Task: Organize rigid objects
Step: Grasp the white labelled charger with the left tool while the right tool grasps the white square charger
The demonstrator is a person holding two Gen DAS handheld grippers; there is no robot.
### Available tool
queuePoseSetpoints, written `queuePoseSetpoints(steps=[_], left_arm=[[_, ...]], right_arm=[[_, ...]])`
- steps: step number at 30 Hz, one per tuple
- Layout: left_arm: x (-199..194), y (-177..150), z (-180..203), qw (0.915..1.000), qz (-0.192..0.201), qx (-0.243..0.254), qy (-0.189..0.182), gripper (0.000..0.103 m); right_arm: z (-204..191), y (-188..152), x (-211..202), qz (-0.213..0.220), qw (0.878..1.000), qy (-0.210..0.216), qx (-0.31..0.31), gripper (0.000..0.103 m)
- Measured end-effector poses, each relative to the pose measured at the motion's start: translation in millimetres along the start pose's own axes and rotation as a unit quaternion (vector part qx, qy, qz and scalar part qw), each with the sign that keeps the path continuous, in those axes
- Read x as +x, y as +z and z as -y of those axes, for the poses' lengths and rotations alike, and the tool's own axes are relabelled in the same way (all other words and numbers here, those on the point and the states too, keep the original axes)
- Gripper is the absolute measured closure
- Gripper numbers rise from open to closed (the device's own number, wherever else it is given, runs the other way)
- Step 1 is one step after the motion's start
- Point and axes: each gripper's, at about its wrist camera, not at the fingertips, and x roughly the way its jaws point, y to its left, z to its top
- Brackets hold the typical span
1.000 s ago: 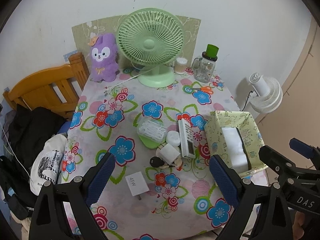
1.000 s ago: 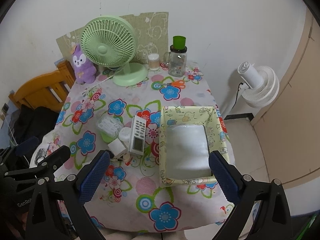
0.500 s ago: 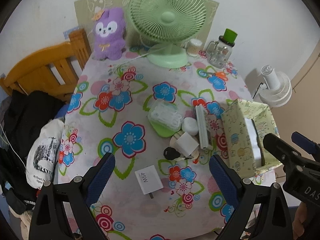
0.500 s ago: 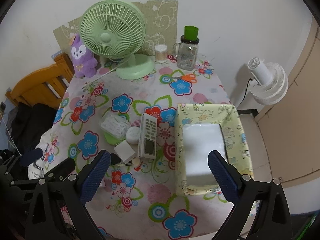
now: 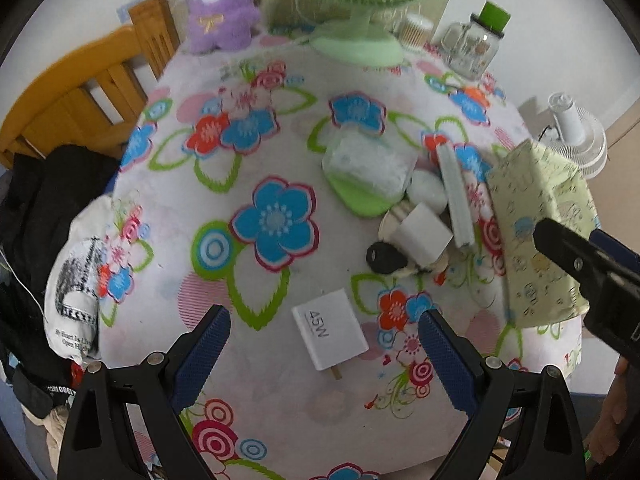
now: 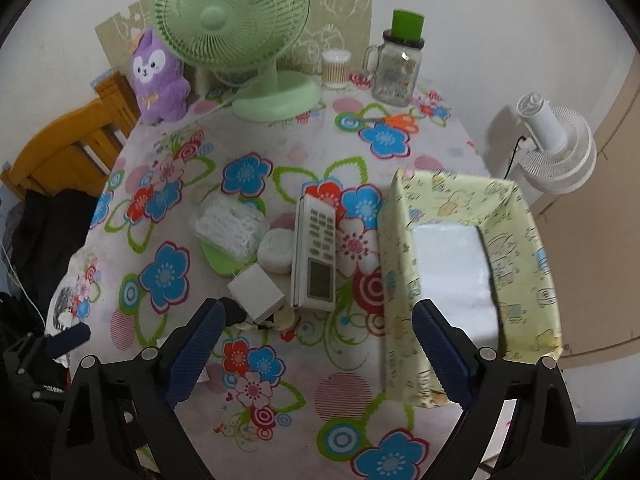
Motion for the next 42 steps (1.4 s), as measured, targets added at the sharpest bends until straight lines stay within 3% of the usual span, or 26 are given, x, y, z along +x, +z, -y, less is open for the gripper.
queuePoseSetpoints(steps=[8, 14, 22, 29, 33, 42], left_arm=[[35, -5, -6, 0.9992, -0.031, -0.018, -0.015, 0.007], [52, -10, -7, 0.9985, -0.046, -0.025, -0.019, 0.009], [72, -21, -13, 0.9958, -0.073, -0.053, -0.018, 0.023], [76, -25, -12, 0.9965, -0.070, -0.046, -0.006, 0.030], [75, -24, -4, 0.9972, -0.065, -0.038, -0.007, 0.046], [78, -11, -6, 0.9964, -0.071, -0.046, -0.002, 0.050]], right_arm=[[-11, -4, 30, -0.019, 1.000, -0.003, -0.008, 0.007], [-27, -8, 52, -0.031, 0.998, 0.002, -0.050, 0.010], [-36, -11, 79, -0.051, 0.994, 0.004, -0.095, 0.013], [-40, -12, 93, -0.067, 0.990, 0.010, -0.124, 0.016], [-46, -9, 98, -0.071, 0.987, 0.013, -0.144, 0.017], [-55, 2, 110, -0.080, 0.982, 0.023, -0.169, 0.017]])
